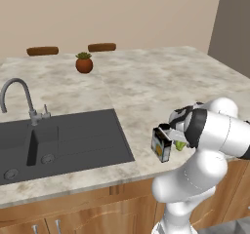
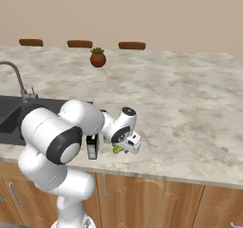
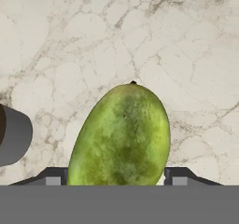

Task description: Pick up all produce items and place them in the sink. Turn on the sink faucet to wash them. Then turn the sink off and put them in the tray.

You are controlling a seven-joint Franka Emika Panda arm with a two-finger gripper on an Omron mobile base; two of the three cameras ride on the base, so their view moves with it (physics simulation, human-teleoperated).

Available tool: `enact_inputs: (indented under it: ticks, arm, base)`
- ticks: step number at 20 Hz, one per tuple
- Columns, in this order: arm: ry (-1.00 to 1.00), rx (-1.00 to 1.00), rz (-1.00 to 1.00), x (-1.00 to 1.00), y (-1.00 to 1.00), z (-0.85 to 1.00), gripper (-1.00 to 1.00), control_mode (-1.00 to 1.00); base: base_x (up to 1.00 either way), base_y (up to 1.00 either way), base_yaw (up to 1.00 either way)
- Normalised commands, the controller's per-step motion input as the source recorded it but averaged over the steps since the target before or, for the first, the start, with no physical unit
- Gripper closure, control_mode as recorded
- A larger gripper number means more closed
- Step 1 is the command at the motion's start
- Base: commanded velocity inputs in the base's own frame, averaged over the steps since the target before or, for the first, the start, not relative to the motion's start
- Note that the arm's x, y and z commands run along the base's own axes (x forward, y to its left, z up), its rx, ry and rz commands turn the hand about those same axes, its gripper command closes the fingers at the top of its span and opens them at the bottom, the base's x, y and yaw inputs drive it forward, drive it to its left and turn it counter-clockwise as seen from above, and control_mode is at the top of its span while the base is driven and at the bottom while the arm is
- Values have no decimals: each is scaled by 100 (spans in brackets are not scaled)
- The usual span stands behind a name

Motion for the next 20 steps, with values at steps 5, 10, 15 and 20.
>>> enact_inputs:
  ticks: [5,10,15,20]
  arm:
    - [-1,-1,0,-11,0,-7,100,-100]
    - [-10,0,1,-40,0,11,100,-100]
    - [-12,0,0,-41,0,54,100,-100]
    - [-2,0,0,-15,0,60,100,-100]
  base:
    - [0,0,0]
    - [0,0,0]
    - [0,0,0]
    - [0,0,0]
